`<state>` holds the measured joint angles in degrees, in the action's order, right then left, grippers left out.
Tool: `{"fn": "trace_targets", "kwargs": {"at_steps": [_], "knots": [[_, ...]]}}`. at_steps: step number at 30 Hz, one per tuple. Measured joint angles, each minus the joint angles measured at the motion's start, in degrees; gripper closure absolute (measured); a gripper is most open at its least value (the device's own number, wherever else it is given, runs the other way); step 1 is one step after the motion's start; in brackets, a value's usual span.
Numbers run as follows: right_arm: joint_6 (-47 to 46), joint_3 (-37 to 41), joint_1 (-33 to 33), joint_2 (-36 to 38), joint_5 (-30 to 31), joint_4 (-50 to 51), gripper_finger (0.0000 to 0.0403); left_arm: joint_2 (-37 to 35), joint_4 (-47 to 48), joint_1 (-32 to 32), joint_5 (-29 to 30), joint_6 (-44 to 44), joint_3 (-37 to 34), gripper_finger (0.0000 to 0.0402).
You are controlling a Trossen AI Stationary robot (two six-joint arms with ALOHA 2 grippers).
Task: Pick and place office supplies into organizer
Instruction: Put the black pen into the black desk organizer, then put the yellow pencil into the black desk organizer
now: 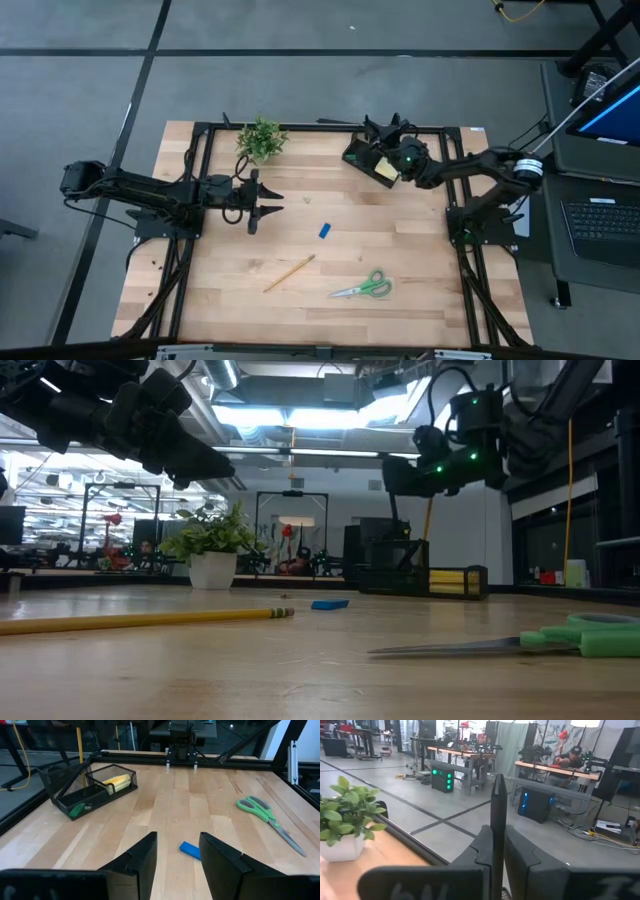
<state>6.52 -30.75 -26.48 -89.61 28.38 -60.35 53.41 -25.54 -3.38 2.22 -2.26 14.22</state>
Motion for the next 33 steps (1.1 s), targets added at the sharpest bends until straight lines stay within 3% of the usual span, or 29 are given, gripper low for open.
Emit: {"fn": "trace_targets", "kwargs": {"at_steps": [16, 26, 33], "knots": [[-0.2, -0.1, -0.8, -4.1, 0.0, -1.1, 0.0375, 2.1, 0.1, 0.0, 1.4, 0.0, 0.0, 0.0261], [-0.1, -0.1, -0.9, -4.1, 0.0, -1.2, 0.0326, 5.5, -3.1, 0.0, 1.4, 0.0, 0.0, 0.0261], [-0.2, -0.1, -0.9, -4.1, 0.0, -1.2, 0.0322, 7.3, -4.7, 0.0, 1.4, 0.0, 0.0, 0.0261]]}}
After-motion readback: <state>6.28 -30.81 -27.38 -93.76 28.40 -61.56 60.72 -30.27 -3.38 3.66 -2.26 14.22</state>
